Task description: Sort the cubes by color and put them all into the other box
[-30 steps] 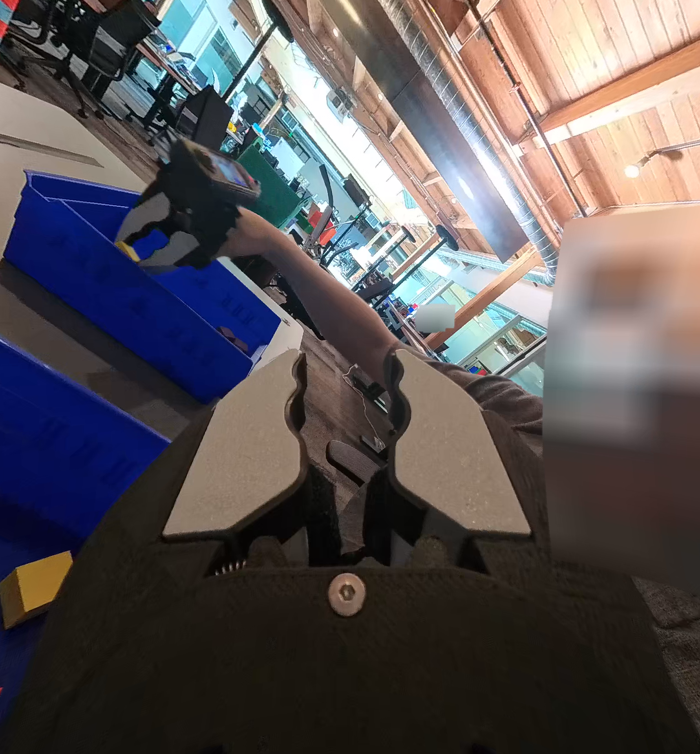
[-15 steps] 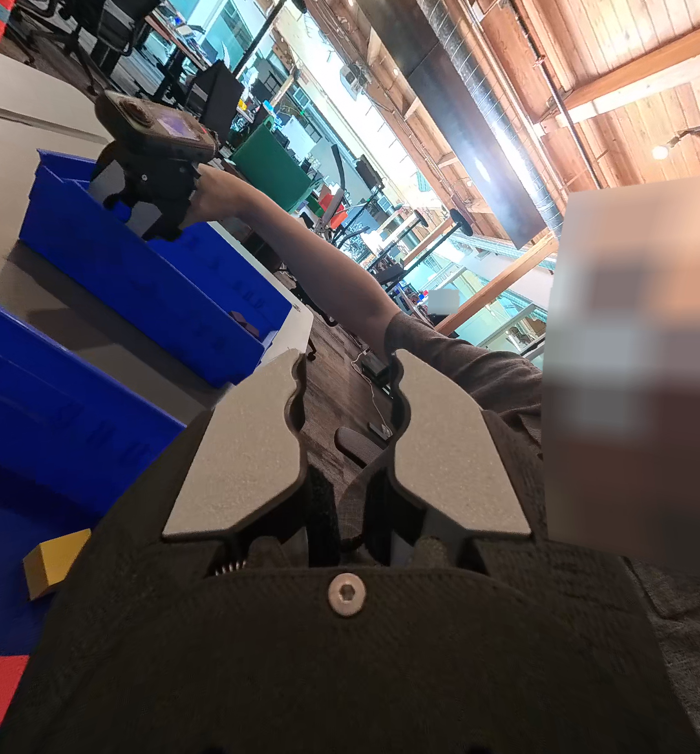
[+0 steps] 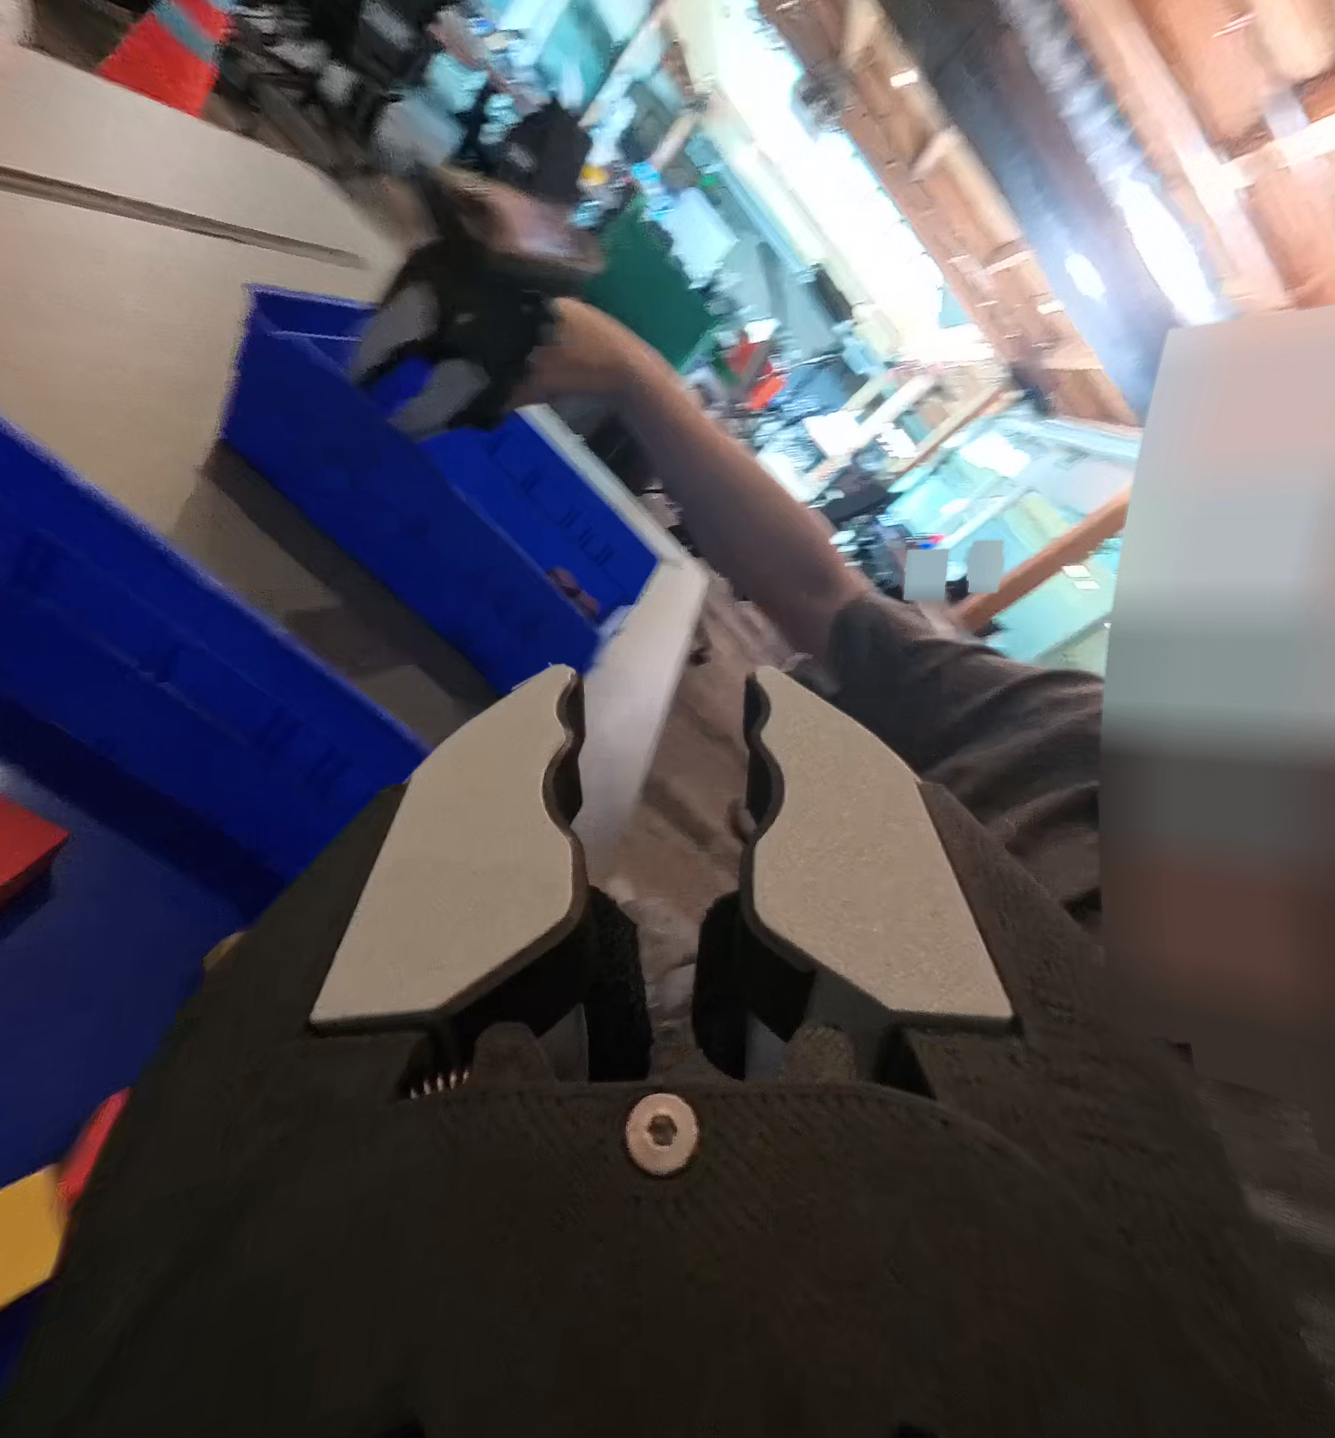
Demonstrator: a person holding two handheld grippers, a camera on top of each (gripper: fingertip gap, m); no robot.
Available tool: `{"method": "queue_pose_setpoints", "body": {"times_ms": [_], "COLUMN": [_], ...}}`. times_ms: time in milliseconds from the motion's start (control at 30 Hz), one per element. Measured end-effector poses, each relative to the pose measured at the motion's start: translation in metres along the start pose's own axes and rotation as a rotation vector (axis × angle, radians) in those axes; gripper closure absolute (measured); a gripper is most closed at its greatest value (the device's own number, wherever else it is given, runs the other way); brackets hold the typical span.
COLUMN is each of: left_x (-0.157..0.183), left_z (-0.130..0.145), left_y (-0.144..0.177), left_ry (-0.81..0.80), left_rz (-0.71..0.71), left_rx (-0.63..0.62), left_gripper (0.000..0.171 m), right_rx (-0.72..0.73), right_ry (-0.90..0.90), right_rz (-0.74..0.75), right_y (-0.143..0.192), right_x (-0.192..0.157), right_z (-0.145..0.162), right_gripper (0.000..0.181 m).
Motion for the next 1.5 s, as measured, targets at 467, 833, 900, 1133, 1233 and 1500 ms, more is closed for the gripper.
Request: {"method": "queue_pose_setpoints", "body": {"times_ms": [467, 833, 900, 1133, 1233, 1500], "left_x": [-0.103, -0.133, -0.136, -0.146, -0.147, -0.121], "left_z": [0.039, 0.054, 0.057, 0.068, 0.069, 0.044], "left_y": [0.003, 0.011, 0.01, 0.007, 0.007, 0.0], "left_ry": [0.248, 0.363, 0.367, 0.382, 0.412, 0.33], "left_rz": [-1.106, -1.289, -1.314, -1.365, -1.319, -0.975], "left_rx": [-0.652, -0.777, -0.808, -0.88, -0.852, -0.556], "left_gripper": [0.128, 0.13, 0.129, 0.127, 0.142, 0.143], "right_rx": [0.175, 0.249, 0.256, 0.275, 0.277, 0.373], "right_ry": [0.106, 0.12, 0.12, 0.127, 0.13, 0.133], "right_rz": [0.209, 0.226, 0.231, 0.247, 0.261, 0.272], "right_y": [0.044, 0.051, 0.051, 0.055, 0.059, 0.074], "right_x": [-0.094, -0.113, -0.115, -0.124, -0.127, -0.138], "right_z": [0.023, 0.029, 0.029, 0.029, 0.03, 0.02], "right_gripper": [0.162, 0.164, 0.164, 0.164, 0.165, 0.165]}}
Point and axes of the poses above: each gripper's, where its closed fingertips meet, y back along the fingers, z out of its underside, x = y × z across the jaws, the point moved 7 cm from there along y, back along the fingers, and after that the axes turned 6 degrees about -x, right-handed, at the moved point
